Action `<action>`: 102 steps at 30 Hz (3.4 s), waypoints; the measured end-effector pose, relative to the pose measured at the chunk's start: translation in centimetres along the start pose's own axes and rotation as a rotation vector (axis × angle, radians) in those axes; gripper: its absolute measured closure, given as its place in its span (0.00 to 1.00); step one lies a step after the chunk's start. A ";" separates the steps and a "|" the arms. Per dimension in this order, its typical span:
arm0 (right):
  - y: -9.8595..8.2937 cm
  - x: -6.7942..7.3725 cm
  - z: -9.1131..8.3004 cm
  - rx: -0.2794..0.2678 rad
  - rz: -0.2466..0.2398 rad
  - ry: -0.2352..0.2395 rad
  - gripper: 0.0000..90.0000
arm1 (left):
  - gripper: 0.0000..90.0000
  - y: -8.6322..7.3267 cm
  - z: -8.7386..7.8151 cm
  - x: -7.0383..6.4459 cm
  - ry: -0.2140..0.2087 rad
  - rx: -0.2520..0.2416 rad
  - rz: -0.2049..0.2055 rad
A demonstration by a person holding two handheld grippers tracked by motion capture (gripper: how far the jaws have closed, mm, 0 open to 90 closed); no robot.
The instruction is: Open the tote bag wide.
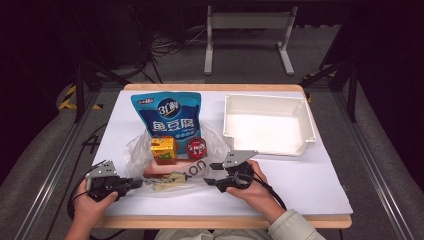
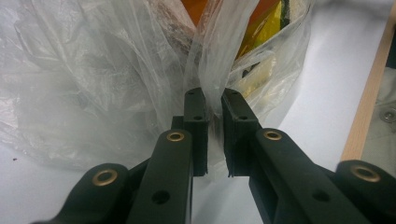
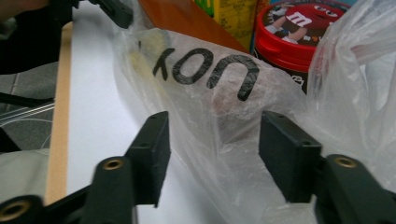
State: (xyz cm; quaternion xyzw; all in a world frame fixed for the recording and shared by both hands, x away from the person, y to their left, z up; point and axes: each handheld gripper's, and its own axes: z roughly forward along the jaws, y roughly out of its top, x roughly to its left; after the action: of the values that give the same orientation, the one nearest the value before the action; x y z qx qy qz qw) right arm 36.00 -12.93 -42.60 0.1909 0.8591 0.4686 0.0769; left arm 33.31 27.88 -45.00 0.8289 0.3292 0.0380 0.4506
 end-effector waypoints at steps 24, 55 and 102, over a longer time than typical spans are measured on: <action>-1.2 0.6 0.5 0.199 -0.017 0.079 1.00 | 0.92 0.1 0.1 -0.1 -0.015 0.005 0.009; -2.7 0.2 -1.2 0.243 0.024 0.077 1.00 | 0.28 1.1 -1.7 -1.2 0.068 -0.037 -0.002; -4.0 -0.3 -2.9 0.226 0.059 0.063 0.99 | 1.00 1.0 1.4 1.1 0.155 0.120 -0.043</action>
State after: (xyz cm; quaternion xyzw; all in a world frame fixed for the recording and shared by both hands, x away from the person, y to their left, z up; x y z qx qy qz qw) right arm 34.39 -17.23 -44.37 0.2088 0.9024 0.3768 0.0141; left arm 35.23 27.12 -45.30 0.8416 0.3826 0.0725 0.3742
